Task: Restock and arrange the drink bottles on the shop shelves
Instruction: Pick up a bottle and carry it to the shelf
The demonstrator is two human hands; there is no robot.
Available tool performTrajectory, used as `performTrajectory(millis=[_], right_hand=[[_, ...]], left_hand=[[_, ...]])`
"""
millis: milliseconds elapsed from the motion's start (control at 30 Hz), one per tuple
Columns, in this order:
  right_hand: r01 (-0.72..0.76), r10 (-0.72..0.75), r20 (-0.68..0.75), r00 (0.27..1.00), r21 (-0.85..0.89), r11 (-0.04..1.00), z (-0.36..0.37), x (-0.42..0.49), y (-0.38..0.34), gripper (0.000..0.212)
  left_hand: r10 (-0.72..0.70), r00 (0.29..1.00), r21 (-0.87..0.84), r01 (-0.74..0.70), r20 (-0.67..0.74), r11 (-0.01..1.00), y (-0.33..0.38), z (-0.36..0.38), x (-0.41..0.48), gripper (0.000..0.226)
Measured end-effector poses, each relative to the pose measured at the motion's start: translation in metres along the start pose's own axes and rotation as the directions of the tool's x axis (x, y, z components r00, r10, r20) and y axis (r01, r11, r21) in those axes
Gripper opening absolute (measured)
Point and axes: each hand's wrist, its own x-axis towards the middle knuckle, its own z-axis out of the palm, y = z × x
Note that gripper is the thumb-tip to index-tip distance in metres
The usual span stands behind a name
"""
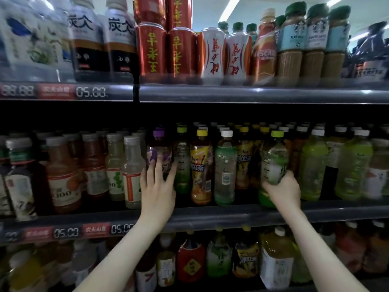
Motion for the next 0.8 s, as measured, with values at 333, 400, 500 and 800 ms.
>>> performTrajectory(millis=[333,400,500,800], right_hand=[[0.332,-0.27,-0.246,0.931,0.258,0.907,-0.005,-0.097,-0.069,0.052],[0.369,-0.347,-0.126,0.929,0.301,0.879,0.005,-0.116,-0.086,0.051],[0.349,-0.398,0.079,0.914,0.348,0.87,0.035,-0.134,-0.104,0.05],[0.206,-0.273,0.268,0.924,0.251,0.946,0.108,-0.133,-0.12,0.044]], left_hand=[[0.126,0.992,0.066,-0.127,0.022,0.99,-0.043,0.005,-0.007,0.091],[0.107,0.994,0.056,-0.109,0.034,0.992,-0.043,0.005,-0.007,0.093],[0.1,0.994,0.051,-0.102,0.048,0.993,-0.046,0.005,-0.007,0.096],[0.157,0.986,0.062,-0.16,0.051,0.985,-0.059,0.004,-0.006,0.095]])
